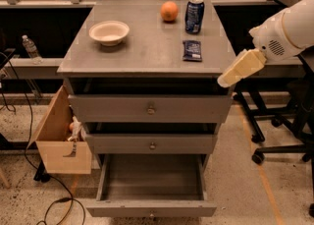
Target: Place rxbar blueberry into bottom drawer
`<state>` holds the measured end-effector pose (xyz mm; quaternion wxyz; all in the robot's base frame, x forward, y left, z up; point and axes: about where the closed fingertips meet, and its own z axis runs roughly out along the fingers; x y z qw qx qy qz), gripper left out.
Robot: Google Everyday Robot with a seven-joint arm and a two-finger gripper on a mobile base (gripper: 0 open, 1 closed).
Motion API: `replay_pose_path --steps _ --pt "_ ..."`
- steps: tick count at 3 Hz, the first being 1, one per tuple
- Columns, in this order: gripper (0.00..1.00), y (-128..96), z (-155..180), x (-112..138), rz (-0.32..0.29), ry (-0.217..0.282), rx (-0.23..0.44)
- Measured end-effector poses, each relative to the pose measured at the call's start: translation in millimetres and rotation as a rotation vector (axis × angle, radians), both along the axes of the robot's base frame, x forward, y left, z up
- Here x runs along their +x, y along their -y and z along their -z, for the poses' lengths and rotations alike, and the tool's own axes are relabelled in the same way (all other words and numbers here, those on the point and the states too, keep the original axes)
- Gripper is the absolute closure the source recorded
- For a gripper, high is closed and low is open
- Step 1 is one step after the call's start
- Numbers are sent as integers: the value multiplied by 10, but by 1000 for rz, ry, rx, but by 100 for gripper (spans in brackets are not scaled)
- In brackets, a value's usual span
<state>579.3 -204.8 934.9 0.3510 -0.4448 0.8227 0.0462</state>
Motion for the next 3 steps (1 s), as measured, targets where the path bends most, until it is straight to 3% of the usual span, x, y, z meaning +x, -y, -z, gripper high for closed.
replay_pose_path --steps 1,2,3 --pt "0 -462 89 388 4 41 126" --pt "0 -871 151 718 49 87 228" --pt "0 -1077 203 916 130 141 244"
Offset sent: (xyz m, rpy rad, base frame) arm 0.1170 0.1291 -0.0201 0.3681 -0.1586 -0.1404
